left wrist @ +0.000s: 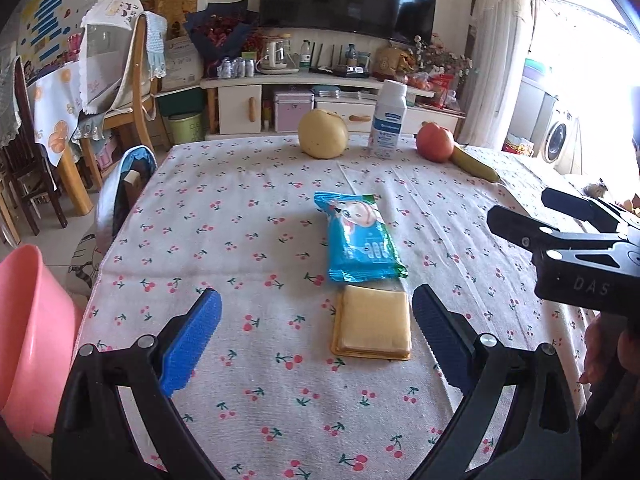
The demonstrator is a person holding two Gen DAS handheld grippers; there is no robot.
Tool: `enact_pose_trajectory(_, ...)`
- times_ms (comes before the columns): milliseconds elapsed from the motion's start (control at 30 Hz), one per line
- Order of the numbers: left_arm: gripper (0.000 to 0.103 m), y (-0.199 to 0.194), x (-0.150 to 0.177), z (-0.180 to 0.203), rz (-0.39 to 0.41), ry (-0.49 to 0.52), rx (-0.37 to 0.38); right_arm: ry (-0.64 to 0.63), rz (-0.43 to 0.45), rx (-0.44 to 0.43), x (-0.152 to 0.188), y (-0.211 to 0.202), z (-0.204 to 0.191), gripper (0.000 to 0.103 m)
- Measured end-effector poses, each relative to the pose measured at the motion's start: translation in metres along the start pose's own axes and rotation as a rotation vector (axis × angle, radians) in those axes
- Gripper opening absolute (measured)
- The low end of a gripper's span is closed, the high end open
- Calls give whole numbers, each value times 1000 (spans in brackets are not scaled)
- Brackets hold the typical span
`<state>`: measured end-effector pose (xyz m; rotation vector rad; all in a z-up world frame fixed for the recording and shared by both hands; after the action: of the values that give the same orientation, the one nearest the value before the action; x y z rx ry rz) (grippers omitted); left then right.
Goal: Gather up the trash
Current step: 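Move both open grippers back over the table, then grasp the blue wet-wipes pack with the right gripper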
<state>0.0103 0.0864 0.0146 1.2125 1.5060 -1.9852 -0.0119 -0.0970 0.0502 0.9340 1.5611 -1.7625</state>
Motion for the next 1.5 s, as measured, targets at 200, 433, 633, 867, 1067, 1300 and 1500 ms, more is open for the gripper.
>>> enact_pose_trajectory(200,97,10,7,23,-31,42,42,5,-12,7,1,5,4,98)
enact_pose_trajectory(433,96,24,12,41,-79,82,65,11,-33,8,1,15,7,98)
enact_pose_trajectory(633,96,38,16,42,-135,76,61,43,-79,-37,2,28,7,98)
enact_pose_trajectory(867,96,53,20,36,-192,44,41,150,-177,-176,4,52,1,98)
enact_pose_trajectory(1067,91,61,23,33,-215,31,26,206,-231,-262,5,71,-7,98)
enact_pose_trajectory(1300,77,65,25,32,-224,36,15,227,-249,-305,3,86,-15,98)
enact_pose_trajectory(1500,62,63,23,26,-216,24,9,177,-226,-323,-6,94,-28,98)
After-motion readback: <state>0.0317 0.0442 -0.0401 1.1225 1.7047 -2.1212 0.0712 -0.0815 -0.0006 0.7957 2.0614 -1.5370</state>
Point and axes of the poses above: each gripper's, at about its wrist camera, not at the fingertips, and y roughly the way its jaws point, z to its right, x to its underside, the point moved 5 cm from there along y, roughly the way its jaws point, and after that the axes turned 5 degrees about z, right-handed, at the moved point
